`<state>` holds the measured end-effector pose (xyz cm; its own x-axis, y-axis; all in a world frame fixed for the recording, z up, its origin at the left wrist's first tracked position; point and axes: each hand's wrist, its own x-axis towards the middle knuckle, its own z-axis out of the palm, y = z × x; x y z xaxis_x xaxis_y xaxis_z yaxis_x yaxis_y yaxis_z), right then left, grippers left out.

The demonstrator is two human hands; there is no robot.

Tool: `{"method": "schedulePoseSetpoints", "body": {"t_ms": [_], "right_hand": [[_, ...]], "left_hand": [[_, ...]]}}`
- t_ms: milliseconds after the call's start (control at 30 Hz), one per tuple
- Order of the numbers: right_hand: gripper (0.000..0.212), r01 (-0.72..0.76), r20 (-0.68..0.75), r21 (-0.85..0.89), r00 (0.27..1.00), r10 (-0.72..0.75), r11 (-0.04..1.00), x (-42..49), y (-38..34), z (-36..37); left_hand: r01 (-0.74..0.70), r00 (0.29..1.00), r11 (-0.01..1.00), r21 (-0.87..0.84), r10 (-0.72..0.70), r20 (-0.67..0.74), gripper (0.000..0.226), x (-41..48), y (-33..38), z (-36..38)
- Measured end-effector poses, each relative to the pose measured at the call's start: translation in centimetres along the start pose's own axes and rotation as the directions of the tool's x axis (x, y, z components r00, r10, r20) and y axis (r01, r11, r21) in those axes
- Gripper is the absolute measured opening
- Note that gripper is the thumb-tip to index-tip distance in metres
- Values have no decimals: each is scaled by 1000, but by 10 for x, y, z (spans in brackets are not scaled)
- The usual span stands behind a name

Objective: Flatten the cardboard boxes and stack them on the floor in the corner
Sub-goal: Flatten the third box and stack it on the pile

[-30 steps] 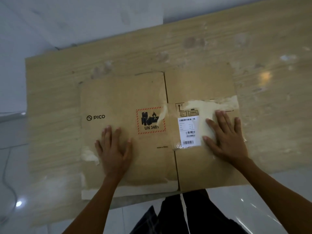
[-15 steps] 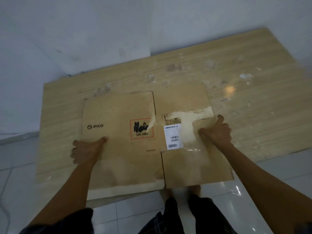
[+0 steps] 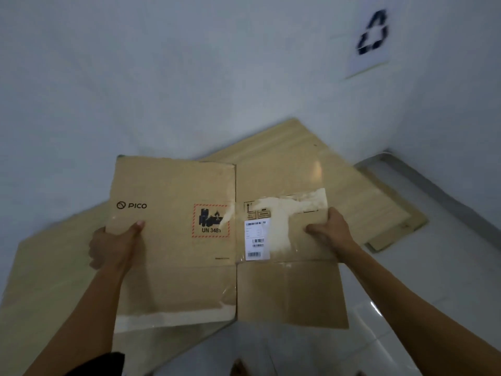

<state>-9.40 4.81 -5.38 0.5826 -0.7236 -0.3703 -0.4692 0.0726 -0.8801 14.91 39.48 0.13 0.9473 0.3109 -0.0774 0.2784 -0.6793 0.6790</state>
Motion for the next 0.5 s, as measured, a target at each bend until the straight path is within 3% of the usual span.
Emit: {"method": "schedulePoseSetpoints", "body": {"t_ms": [200, 500], "right_hand": [[49, 4, -171, 114, 985, 16, 993, 18, 8, -130], [59, -27, -314, 270, 942, 115, 962, 86, 47, -250]], "left_hand": [[-196, 980, 979, 54, 194, 36, 88, -94, 136, 68], [-417, 909, 897, 146, 409, 85, 88, -165, 292, 199]]}}
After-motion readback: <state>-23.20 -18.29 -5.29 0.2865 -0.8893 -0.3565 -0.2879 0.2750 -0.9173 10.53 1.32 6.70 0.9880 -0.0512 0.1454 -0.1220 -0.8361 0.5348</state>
